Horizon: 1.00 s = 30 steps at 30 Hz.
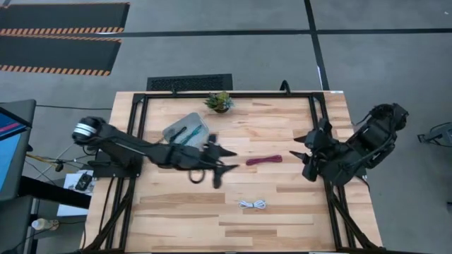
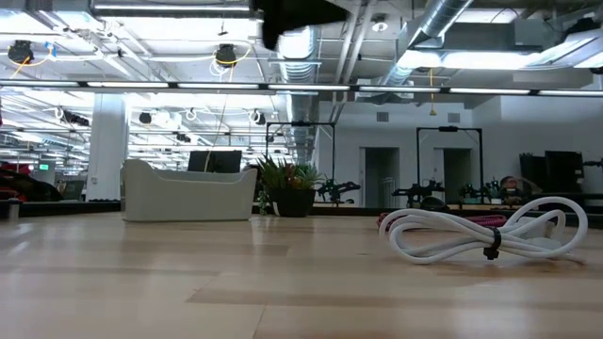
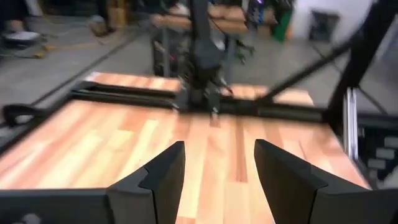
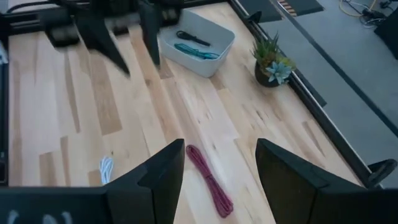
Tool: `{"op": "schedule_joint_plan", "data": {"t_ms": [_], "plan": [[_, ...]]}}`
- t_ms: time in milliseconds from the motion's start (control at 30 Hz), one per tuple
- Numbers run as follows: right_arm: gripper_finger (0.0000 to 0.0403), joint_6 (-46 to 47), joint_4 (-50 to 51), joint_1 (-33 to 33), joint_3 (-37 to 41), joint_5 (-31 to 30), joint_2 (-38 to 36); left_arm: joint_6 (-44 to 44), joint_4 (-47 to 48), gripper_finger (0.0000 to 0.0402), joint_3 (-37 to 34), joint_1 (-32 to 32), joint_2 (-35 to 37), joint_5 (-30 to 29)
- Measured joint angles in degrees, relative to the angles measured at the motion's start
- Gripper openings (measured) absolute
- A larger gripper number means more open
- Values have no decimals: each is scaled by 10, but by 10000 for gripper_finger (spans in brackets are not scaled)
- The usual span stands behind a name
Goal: Pick and place USB-C Cables
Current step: Put the white charger cable into the white bin
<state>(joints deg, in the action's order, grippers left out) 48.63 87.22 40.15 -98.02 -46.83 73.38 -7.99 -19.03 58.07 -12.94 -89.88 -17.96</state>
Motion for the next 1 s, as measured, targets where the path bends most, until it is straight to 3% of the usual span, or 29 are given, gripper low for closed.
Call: {"op": "schedule_joint_plan", "data": {"t_ms": [333, 467, 633, 867, 1000], "plan": [[220, 64, 0, 41, 0, -16, 0, 35, 13, 182, 139, 30, -224, 36], [220, 83, 0, 56, 0, -18, 2, 38, 35, 182, 167, 28, -274, 109], [220, 84, 1, 68, 0, -26, 18, 16, 40, 182, 168, 10, -286, 160], [220, 70, 5, 70, 0, -37, 44, -16, 74, 182, 168, -24, -284, 127], [220, 78, 4, 70, 0, -46, 48, -35, 76, 182, 170, -14, -277, 116]]}}
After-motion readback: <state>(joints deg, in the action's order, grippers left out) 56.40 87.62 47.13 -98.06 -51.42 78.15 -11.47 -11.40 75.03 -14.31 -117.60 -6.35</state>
